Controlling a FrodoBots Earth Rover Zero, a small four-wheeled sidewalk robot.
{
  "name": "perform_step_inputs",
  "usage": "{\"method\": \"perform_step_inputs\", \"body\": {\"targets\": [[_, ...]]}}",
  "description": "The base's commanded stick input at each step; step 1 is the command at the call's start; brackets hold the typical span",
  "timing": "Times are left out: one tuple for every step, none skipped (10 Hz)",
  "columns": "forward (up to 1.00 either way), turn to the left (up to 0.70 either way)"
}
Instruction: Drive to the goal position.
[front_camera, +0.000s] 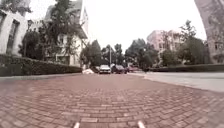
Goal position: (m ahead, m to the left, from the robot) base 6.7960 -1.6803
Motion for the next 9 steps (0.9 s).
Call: {"method": "perform_step_inputs", "body": {"targets": [[0.70,-0.14],[0.70,-0.12],[0.70,-0.09],[0.70,0.00],[0.70,0.00],[0.70,0.00],[0.70,0.00],[0.70,0.00],[0.70,0.00]]}}
